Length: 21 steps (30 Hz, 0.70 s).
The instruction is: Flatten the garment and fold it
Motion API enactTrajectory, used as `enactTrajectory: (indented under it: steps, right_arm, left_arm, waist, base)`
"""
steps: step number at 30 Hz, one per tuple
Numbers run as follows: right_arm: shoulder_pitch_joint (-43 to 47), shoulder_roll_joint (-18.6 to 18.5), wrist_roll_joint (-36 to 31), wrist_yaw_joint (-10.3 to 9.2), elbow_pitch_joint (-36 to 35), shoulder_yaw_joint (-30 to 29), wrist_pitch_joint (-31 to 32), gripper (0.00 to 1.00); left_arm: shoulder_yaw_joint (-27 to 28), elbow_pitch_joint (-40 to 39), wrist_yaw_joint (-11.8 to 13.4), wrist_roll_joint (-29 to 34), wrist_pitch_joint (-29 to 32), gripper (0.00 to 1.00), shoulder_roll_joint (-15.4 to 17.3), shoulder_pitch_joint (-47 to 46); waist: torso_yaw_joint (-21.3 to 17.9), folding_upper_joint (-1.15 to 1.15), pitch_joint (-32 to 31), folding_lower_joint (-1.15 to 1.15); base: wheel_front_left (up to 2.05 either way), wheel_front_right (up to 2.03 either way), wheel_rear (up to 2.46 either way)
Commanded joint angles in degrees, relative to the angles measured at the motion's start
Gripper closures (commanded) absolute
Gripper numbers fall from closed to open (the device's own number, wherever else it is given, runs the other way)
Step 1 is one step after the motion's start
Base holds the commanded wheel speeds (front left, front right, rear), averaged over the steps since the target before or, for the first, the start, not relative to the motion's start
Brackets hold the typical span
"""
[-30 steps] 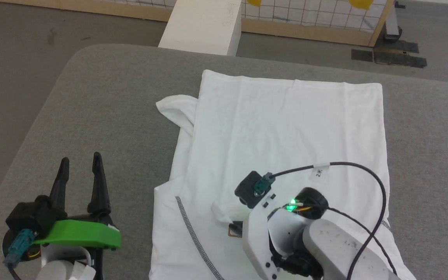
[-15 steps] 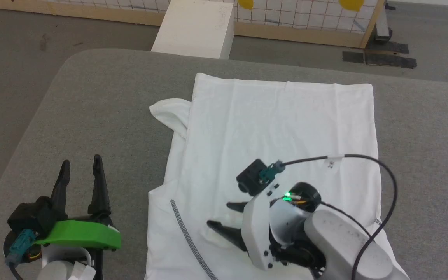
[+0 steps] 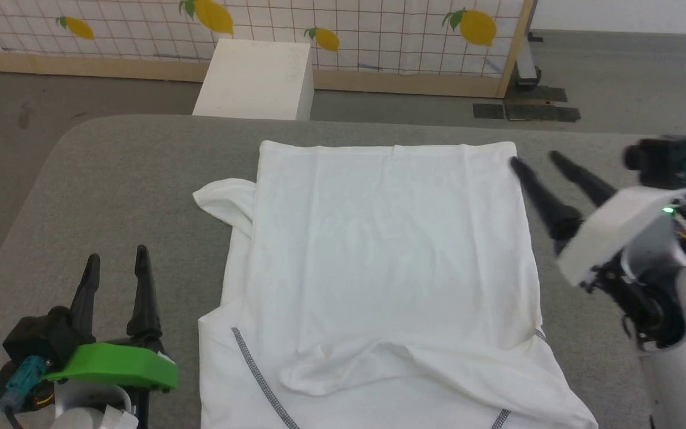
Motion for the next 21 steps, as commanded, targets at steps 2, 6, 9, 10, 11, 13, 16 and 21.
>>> enactTrajectory:
  steps: [2,6,9,10,11,13,16,21]
  right_arm:
    - [2.88,0.85,-2.8,-0.08,-0.93,-6.09,-1.75,0.0]
    - [7.44,2.92,-6.72,-0.08,-2.46,-15.5,-2.48,0.0]
    - [9.83,4.25,-7.65,-0.08,-3.69,-19.74,-2.27,0.0]
    - [10.51,4.66,-7.74,-0.08,-4.15,-21.07,-2.05,0.0]
    - [10.91,4.99,-7.65,-0.08,-4.61,-22.12,-1.96,0.0]
    - [11.8,5.41,-7.42,-0.08,-5.58,-23.93,-1.57,0.0]
    - [12.43,5.76,-7.6,-0.08,-7.15,-25.82,-0.62,0.0]
    - [10.8,5.71,-7.57,-0.08,-10.07,-26.7,0.71,0.0]
  left_arm:
    - [-0.17,0.04,0.15,-0.78,0.08,0.0,0.09,0.59]
    - [-0.42,0.57,0.26,-1.09,0.07,0.0,-0.21,0.35]
    - [-0.54,1.16,0.52,-1.45,0.44,0.0,-0.52,0.08]
    - [-0.61,1.45,0.63,-1.58,0.68,0.0,-0.62,-0.23]
    - [-0.62,1.73,0.77,-1.83,1.08,0.0,-0.78,-0.6]
    - [-0.49,2.7,1.3,-2.55,2.42,0.0,-1.14,-2.08]
    - [-0.46,4.96,1.17,-4.64,6.47,0.0,-1.15,-6.69]
    - [0.12,10.08,-0.68,-9.16,18.17,0.0,2.54,-18.17]
  waist:
    - [-1.18,0.49,-0.12,0.0]
    - [-1.89,0.49,0.64,0.0]
    - [-2.35,0.49,1.51,0.0]
    - [-2.44,0.49,1.92,0.0]
    - [-2.47,0.49,2.39,0.0]
    - [-2.41,0.49,3.7,0.0]
    - [-2.06,0.49,6.1,0.0]
    - [-2.26,0.49,11.39,0.0]
  base:
    - [0.0,0.0,0.0]
    - [0.0,0.0,0.0]
    - [0.0,0.0,0.0]
    - [0.0,0.0,0.0]
    - [0.0,0.0,0.0]
    - [0.0,0.0,0.0]
    - [0.0,0.0,0.0]
    - [0.0,0.0,0.0]
